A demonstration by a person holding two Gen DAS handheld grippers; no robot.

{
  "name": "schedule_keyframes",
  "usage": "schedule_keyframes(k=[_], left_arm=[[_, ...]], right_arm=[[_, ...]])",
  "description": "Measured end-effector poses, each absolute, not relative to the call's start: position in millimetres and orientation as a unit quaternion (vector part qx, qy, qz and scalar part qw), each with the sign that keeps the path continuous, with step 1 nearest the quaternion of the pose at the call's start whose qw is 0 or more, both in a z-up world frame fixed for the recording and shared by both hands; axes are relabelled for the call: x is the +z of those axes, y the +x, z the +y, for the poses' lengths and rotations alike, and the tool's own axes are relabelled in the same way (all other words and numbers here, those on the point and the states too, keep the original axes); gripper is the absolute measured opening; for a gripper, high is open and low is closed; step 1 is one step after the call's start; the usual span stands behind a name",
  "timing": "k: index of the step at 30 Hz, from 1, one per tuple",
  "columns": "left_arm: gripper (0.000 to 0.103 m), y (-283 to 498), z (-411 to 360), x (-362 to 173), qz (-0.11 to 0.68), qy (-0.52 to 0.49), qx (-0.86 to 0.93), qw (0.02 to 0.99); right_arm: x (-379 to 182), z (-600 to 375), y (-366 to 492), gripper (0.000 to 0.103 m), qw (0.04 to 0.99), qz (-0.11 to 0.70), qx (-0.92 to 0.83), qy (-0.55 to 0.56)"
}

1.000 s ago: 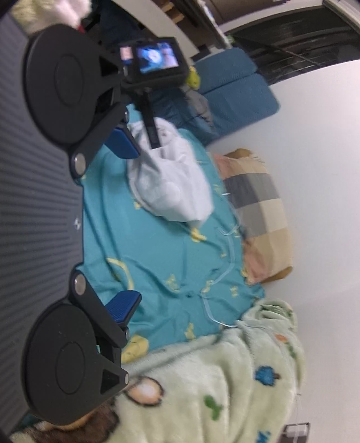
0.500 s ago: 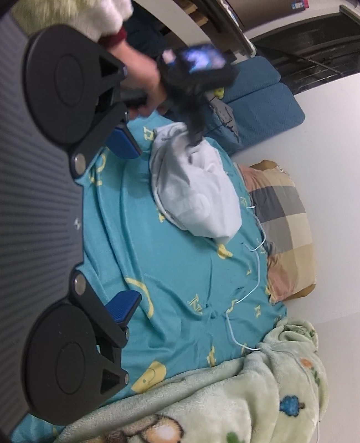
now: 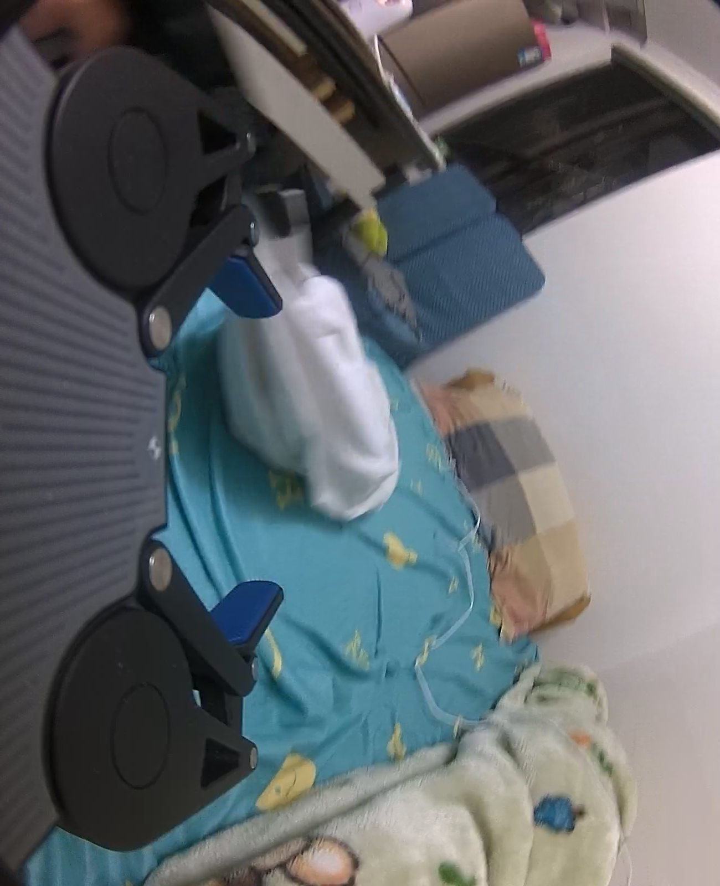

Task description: Fold clothes

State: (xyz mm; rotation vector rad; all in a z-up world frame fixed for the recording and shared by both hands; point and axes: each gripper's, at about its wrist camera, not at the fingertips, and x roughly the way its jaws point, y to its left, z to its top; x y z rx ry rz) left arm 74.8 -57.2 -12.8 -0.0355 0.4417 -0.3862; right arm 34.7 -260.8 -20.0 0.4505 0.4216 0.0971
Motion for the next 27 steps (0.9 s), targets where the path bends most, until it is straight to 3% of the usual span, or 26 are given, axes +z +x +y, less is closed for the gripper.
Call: schedule_keyframes(k=[14, 17, 19, 24, 26, 27], left_arm=[[0.005, 105.6, 20.8, -62.4, 0.344, -0.135, -0.120, 0.921], [0.005, 120.5, 21.7, -82.8, 0.380, -0.115, -0.095, 0.913], [0.005, 128.3, 23.7, -95.8, 0.400, -0.107, -0.079, 0.907], [0.005, 139.8, 25.4, -114.0, 0.424, -0.123, -0.086, 0.893], [0.005, 141.8, 22.0, -116.5, 0.423, -0.121, -0.091, 0.893], [0.005, 142.4, 20.6, -117.4, 0.422, -0.121, -0.094, 0.894]], right_arm=[[-5.4, -178.0, 172.6, 0.099, 0.925, 0.299, 0.200, 0.122], [-26.6, -156.7, 204.3, 0.090, 0.915, 0.316, 0.218, 0.119], [-42.3, -142.5, 221.5, 0.077, 0.911, 0.327, 0.224, 0.113], [-81.4, -107.0, 264.2, 0.074, 0.900, 0.353, 0.238, 0.097], [-87.7, -103.6, 263.4, 0.066, 0.906, 0.351, 0.226, 0.072], [-87.6, -104.4, 262.4, 0.050, 0.909, 0.348, 0.218, 0.066]])
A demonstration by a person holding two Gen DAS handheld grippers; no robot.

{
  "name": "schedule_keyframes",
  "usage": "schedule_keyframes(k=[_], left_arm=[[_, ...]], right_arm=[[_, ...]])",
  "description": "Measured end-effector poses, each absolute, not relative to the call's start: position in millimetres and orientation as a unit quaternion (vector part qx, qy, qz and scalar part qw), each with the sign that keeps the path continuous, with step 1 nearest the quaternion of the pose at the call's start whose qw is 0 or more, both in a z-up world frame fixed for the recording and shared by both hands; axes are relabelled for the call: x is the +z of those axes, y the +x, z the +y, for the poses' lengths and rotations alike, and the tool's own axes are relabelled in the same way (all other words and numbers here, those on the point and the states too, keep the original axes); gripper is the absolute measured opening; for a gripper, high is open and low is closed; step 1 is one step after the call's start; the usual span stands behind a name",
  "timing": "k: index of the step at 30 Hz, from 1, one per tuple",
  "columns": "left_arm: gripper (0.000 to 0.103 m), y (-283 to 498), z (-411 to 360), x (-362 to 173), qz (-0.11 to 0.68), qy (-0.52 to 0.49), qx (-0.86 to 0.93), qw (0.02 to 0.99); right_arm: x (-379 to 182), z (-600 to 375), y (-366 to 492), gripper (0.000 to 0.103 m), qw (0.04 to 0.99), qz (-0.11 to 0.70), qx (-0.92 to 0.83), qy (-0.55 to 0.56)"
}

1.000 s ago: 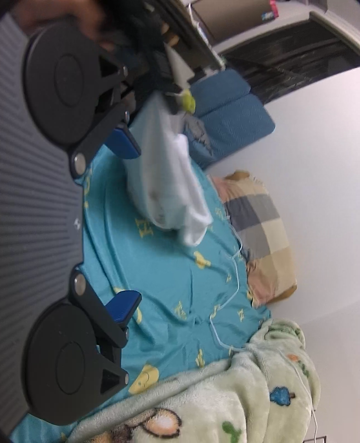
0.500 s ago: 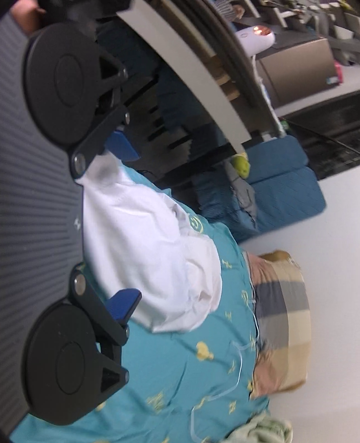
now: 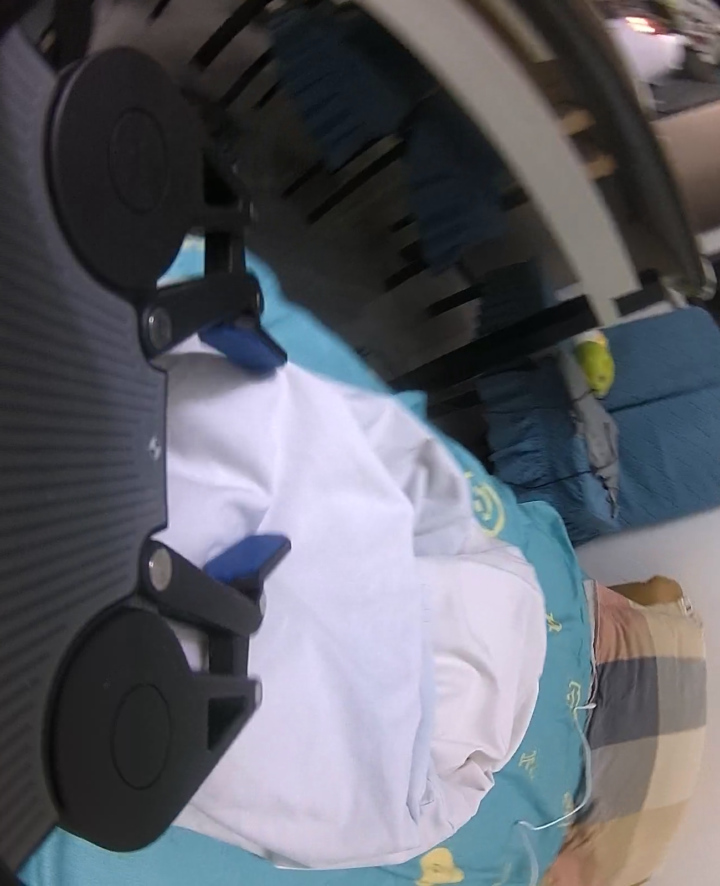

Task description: Fold clothes

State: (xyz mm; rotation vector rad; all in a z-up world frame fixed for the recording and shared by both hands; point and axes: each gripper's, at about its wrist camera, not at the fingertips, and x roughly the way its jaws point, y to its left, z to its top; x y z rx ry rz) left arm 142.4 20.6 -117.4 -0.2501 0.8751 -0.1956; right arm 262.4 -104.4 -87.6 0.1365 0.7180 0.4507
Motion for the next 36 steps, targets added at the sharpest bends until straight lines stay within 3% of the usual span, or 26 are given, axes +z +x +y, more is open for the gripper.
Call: schedule_keyframes(k=[1, 2, 7, 13, 18, 21, 29, 32, 33, 34, 36], left_arm=[[0.005, 142.5, 20.0, -117.6, 0.420, -0.121, -0.097, 0.894], [0.005, 142.6, 19.5, -117.9, 0.419, -0.122, -0.099, 0.895], [0.005, 139.2, 27.3, -107.2, 0.383, -0.171, -0.123, 0.899], [0.005, 121.8, 25.0, -85.0, 0.354, -0.203, -0.164, 0.898], [0.005, 111.6, 10.6, -85.7, 0.380, -0.177, -0.172, 0.891], [0.005, 105.4, 1.9, -88.0, 0.400, -0.157, -0.172, 0.887], [0.007, 96.0, 1.4, -89.7, 0.408, -0.140, -0.153, 0.889], [0.015, 97.0, 5.8, -84.9, 0.398, -0.152, -0.149, 0.892], [0.017, 97.4, 6.6, -83.3, 0.395, -0.155, -0.148, 0.893], [0.021, 97.8, 6.4, -80.9, 0.390, -0.153, -0.146, 0.896], [0.023, 99.3, 5.7, -76.4, 0.379, -0.147, -0.144, 0.902]], right_arm=[[-87.4, -105.2, 261.4, 0.025, 0.913, 0.345, 0.211, 0.061], [-87.3, -105.9, 260.4, 0.014, 0.916, 0.342, 0.203, 0.055], [-61.3, -131.7, 250.3, 0.006, 0.937, 0.300, 0.158, 0.078], [-21.1, -209.1, 203.3, 0.005, 0.945, 0.271, 0.052, 0.175], [-46.9, -280.7, 144.3, 0.005, 0.910, 0.313, -0.097, 0.252], [-82.3, -307.0, 122.9, 0.005, 0.864, 0.368, -0.099, 0.328], [-59.4, -257.0, 133.0, 0.008, 0.896, 0.317, 0.094, 0.297], [-47.4, -233.9, 146.1, 0.020, 0.919, 0.305, 0.119, 0.220], [-47.0, -229.1, 153.4, 0.036, 0.923, 0.307, 0.116, 0.201], [-49.7, -226.5, 158.6, 0.045, 0.924, 0.312, 0.112, 0.190], [-56.4, -221.2, 169.1, 0.045, 0.922, 0.321, 0.116, 0.184]])
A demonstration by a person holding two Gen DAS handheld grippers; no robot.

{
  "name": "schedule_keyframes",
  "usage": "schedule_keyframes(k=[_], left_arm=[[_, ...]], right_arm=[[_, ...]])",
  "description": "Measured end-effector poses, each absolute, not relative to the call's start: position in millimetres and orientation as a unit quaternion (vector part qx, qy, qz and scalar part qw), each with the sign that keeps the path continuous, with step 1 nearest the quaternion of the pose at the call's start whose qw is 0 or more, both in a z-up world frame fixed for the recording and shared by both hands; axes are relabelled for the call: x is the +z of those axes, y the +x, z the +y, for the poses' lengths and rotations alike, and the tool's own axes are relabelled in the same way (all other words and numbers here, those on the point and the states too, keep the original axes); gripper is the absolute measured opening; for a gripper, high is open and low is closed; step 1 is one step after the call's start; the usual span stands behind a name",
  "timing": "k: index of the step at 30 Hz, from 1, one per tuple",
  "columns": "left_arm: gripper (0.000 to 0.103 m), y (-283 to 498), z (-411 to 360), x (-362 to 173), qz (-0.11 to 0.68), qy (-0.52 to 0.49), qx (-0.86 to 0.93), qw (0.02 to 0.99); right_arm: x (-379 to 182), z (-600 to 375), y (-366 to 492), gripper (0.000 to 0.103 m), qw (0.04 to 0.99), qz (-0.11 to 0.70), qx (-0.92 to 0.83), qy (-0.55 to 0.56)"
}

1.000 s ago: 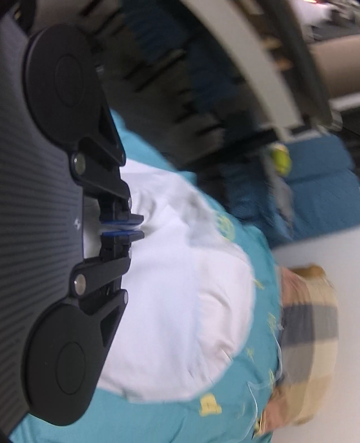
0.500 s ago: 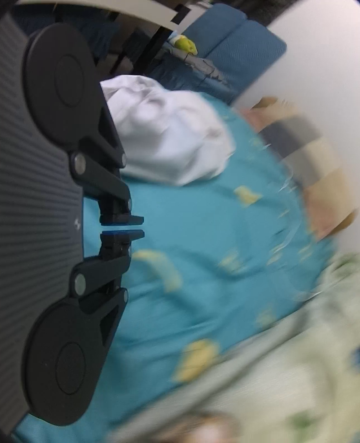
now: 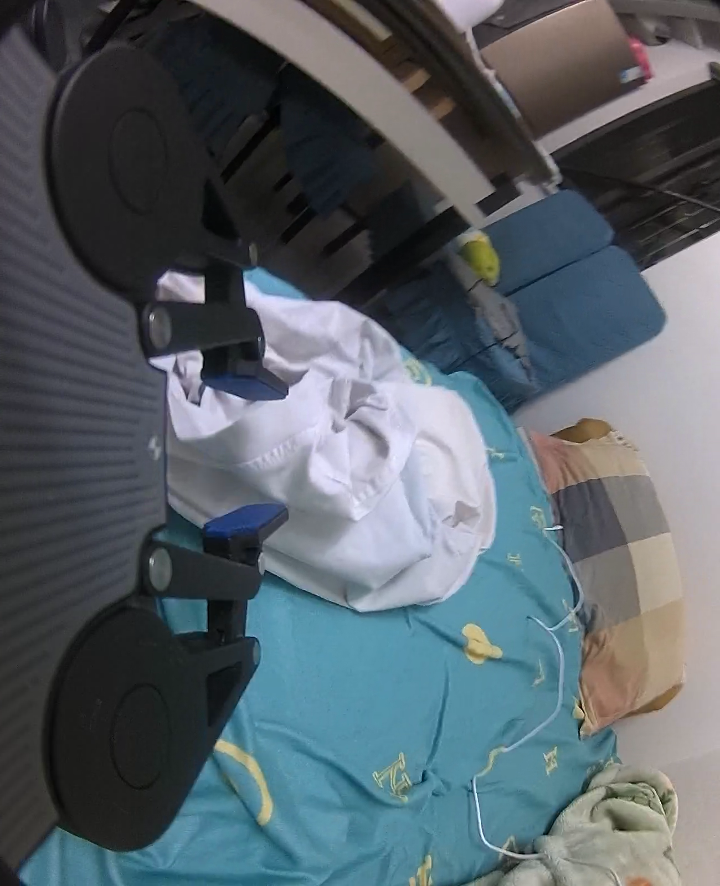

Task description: Fold clothes

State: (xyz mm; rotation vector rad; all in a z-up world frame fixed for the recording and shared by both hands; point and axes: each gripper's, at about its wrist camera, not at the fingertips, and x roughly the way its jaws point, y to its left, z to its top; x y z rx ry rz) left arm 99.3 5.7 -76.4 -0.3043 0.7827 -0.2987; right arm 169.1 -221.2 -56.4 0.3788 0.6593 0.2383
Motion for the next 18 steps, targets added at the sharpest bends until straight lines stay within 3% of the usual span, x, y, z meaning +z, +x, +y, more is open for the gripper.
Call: schedule_keyframes(k=[2, 4, 7, 8, 9, 12, 18], left_arm=[[0.041, 101.2, 4.4, -72.9, 0.364, -0.138, -0.142, 0.910], [0.050, 107.5, 0.5, -72.8, 0.353, -0.120, -0.137, 0.918], [0.054, 122.3, -6.2, -78.9, 0.353, -0.104, -0.142, 0.919], [0.055, 126.4, -9.3, -81.5, 0.354, -0.096, -0.143, 0.919], [0.056, 130.5, -12.4, -84.2, 0.355, -0.087, -0.145, 0.920], [0.060, 137.2, -20.6, -92.2, 0.356, -0.056, -0.141, 0.922], [0.061, 144.9, -23.4, -105.2, 0.369, -0.030, -0.127, 0.920]], right_arm=[[-63.0, -214.7, 177.0, 0.045, 0.920, 0.330, 0.119, 0.172], [-69.7, -207.2, 182.3, 0.045, 0.920, 0.338, 0.122, 0.153], [-80.0, -196.1, 182.5, 0.040, 0.927, 0.346, 0.095, 0.109], [-83.0, -194.2, 185.0, 0.034, 0.928, 0.352, 0.079, 0.098], [-85.8, -196.5, 187.5, 0.017, 0.927, 0.356, 0.065, 0.100], [-86.0, -210.7, 187.0, 0.006, 0.923, 0.356, 0.033, 0.139], [-54.0, -221.2, 162.4, 0.005, 0.938, 0.292, 0.027, 0.184]])
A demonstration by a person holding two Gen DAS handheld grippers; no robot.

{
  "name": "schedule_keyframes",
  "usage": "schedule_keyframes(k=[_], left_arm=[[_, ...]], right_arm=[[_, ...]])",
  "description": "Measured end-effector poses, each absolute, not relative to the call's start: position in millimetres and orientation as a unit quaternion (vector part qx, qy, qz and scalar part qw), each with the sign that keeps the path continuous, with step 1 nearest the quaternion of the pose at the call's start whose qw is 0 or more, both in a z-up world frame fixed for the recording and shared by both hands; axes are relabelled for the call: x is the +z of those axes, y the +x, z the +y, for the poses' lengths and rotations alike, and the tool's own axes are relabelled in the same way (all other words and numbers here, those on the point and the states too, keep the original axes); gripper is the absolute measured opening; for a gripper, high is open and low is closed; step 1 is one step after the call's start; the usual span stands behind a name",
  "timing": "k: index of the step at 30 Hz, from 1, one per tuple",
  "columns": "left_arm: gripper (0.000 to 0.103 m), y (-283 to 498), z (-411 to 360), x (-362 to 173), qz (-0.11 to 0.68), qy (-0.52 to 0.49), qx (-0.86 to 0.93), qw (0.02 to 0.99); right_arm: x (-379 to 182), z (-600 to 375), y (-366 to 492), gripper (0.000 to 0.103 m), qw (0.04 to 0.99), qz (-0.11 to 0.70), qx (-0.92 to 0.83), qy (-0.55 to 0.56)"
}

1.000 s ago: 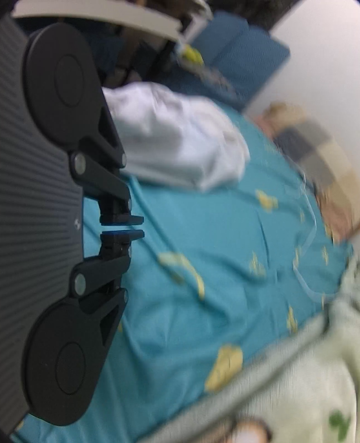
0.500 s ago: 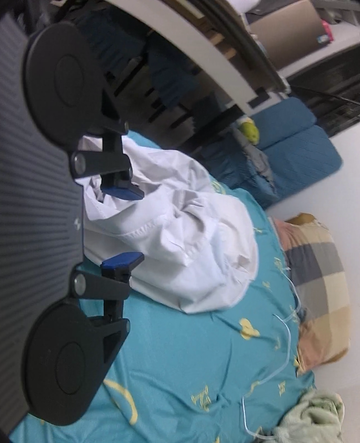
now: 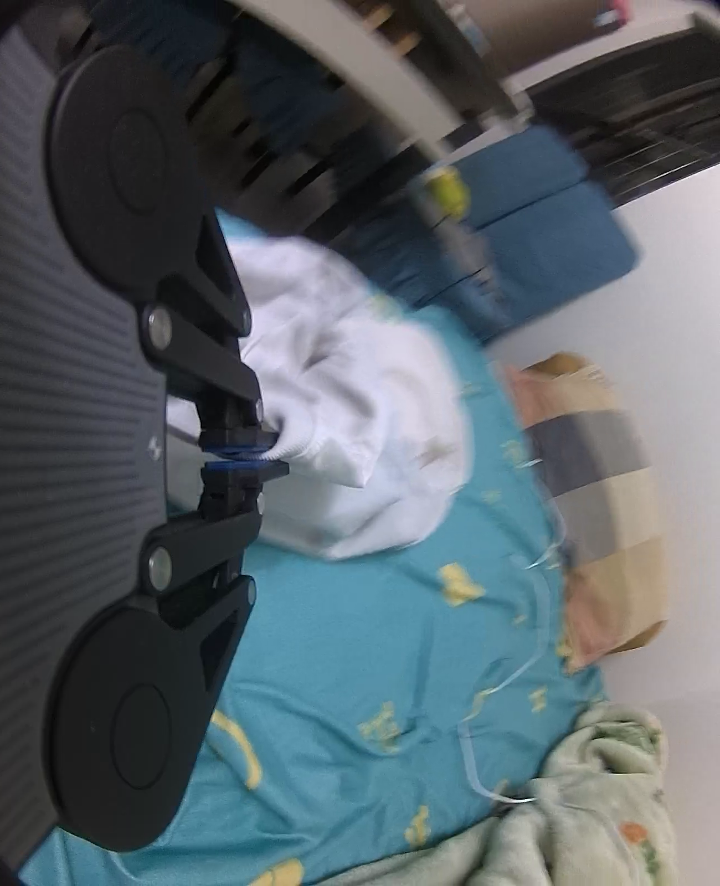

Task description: Fold clothes

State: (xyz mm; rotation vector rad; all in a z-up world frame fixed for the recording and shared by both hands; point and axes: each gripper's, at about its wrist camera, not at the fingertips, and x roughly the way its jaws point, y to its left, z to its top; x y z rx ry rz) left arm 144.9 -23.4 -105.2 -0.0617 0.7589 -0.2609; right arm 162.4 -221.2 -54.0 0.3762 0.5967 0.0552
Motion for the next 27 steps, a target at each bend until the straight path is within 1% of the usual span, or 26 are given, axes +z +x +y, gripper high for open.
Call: schedule_keyframes(k=[3, 4, 6, 8, 10, 13, 14, 17, 20, 23, 25, 27], left_arm=[[0.059, 145.1, -17.3, -106.9, 0.370, -0.028, -0.104, 0.923], [0.057, 146.6, -14.2, -108.6, 0.375, -0.033, -0.098, 0.921], [0.048, 149.6, -7.9, -112.1, 0.387, -0.043, -0.084, 0.917], [0.031, 152.2, -1.1, -115.5, 0.398, -0.057, -0.075, 0.912], [0.027, 152.4, 5.6, -117.5, 0.406, -0.078, -0.073, 0.908], [0.015, 148.5, 8.4, -113.4, 0.398, -0.077, -0.067, 0.912], [0.013, 146.1, 8.9, -110.0, 0.391, -0.080, -0.066, 0.915], [0.010, 136.3, 12.0, -95.6, 0.359, -0.091, -0.063, 0.927], [0.009, 121.5, 13.2, -73.6, 0.305, -0.104, -0.067, 0.944], [0.009, 100.5, 16.8, -44.6, 0.239, -0.121, -0.079, 0.960], [0.008, 82.7, 19.8, -21.5, 0.190, -0.128, -0.087, 0.970], [0.008, 64.5, 24.2, 7.0, 0.143, -0.136, -0.098, 0.975]], right_arm=[[-47.4, -221.5, 152.8, 0.005, 0.943, 0.280, 0.021, 0.177], [-45.2, -221.6, 149.6, 0.005, 0.945, 0.276, 0.019, 0.175], [-40.8, -221.8, 143.2, 0.005, 0.948, 0.268, 0.014, 0.170], [-36.4, -222.0, 136.7, 0.005, 0.951, 0.259, 0.010, 0.165], [-31.9, -222.2, 130.3, 0.005, 0.954, 0.251, 0.006, 0.161], [-25.3, -222.5, 120.7, 0.005, 0.959, 0.239, 0.000, 0.153], [-23.2, -222.6, 117.6, 0.005, 0.960, 0.235, -0.003, 0.151], [-27.5, -229.1, 113.8, 0.005, 0.959, 0.240, -0.027, 0.148], [-34.0, -233.9, 114.6, 0.005, 0.957, 0.250, -0.053, 0.140], [-25.4, -235.2, 111.0, 0.005, 0.961, 0.226, -0.061, 0.144], [-8.3, -233.2, 101.3, 0.005, 0.969, 0.192, -0.058, 0.144], [23.8, -232.7, 81.8, 0.005, 0.975, 0.157, -0.055, 0.144]])
